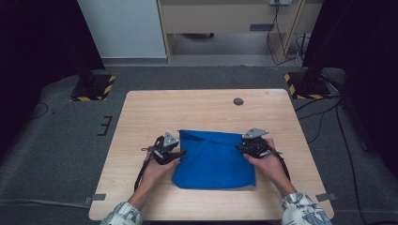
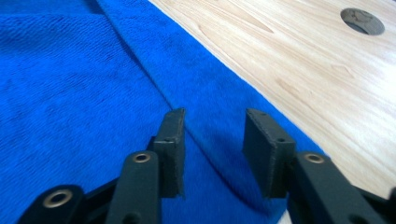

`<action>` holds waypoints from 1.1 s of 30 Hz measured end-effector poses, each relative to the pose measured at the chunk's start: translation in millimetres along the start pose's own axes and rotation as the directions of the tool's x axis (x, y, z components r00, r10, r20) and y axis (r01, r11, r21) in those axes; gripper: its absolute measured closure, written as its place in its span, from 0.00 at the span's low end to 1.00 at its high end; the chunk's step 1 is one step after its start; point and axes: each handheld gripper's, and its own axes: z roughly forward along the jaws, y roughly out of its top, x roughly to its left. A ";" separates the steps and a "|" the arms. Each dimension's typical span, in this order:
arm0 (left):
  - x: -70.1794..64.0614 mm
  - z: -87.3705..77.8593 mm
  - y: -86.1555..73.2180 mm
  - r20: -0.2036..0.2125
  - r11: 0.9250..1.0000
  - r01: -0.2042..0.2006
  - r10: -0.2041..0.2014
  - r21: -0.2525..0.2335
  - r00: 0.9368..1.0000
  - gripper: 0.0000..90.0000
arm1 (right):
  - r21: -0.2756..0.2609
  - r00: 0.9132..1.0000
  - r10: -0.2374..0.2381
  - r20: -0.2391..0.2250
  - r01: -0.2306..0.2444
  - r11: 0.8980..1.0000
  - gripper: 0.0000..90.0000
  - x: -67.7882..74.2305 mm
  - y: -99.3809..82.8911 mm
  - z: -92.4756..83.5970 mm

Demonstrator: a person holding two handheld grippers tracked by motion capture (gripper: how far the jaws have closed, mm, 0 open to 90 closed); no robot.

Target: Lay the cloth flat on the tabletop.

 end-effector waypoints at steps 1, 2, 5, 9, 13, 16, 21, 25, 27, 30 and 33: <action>-0.3 1.8 -0.4 -0.004 1.000 -0.006 0.006 0.008 1.000 0.52 | 0.002 1.000 0.004 0.003 -0.004 1.000 0.63 0.5 1.2 1.8; 0.2 3.1 -1.0 -0.002 1.000 -0.004 0.004 0.014 1.000 0.52 | 0.005 1.000 0.000 0.000 0.000 1.000 0.62 0.1 2.6 3.9; 1.2 3.7 -2.2 -0.003 1.000 0.001 -0.001 0.025 1.000 0.53 | 0.023 1.000 -0.003 -0.004 0.003 1.000 0.62 -1.5 4.6 10.1; 2.2 3.9 -2.8 -0.002 1.000 0.010 -0.010 0.020 1.000 0.53 | 0.034 1.000 0.000 -0.023 0.001 0.999 0.61 -3.2 4.6 15.4; -1.5 7.5 -5.8 0.012 1.000 0.007 -0.007 0.030 1.000 0.53 | 0.052 1.000 0.009 -0.027 -0.007 0.999 0.62 -4.1 1.9 21.1; -2.6 7.4 -4.8 0.000 0.999 0.002 -0.002 0.035 1.000 0.53 | 0.053 0.999 0.013 -0.034 -0.011 0.999 0.68 -4.3 0.5 22.9; 0.2 6.9 -4.7 -0.043 0.999 -0.010 0.012 0.037 0.999 0.54 | 0.059 0.999 0.008 -0.033 -0.006 0.998 0.87 -3.9 1.8 23.4; 9.6 6.9 -6.7 -0.067 0.999 0.023 -0.021 0.026 0.998 0.55 | 0.065 1.000 0.016 -0.025 -0.014 0.998 0.93 -5.9 4.6 25.6; 12.1 7.8 -6.5 -0.073 0.999 0.030 -0.028 0.024 0.997 0.55 | 0.062 1.000 0.019 -0.021 -0.018 0.998 0.94 -7.0 6.5 26.5; 13.8 10.2 -3.9 -0.082 0.999 0.029 -0.026 0.027 0.996 0.55 | 0.058 0.999 0.027 -0.024 -0.025 0.998 0.94 -10.2 10.8 26.0; 14.9 12.0 -2.4 -0.085 0.999 0.030 -0.028 0.028 0.996 0.54 | 0.051 0.999 0.031 -0.022 -0.030 0.998 0.94 -14.8 17.9 26.2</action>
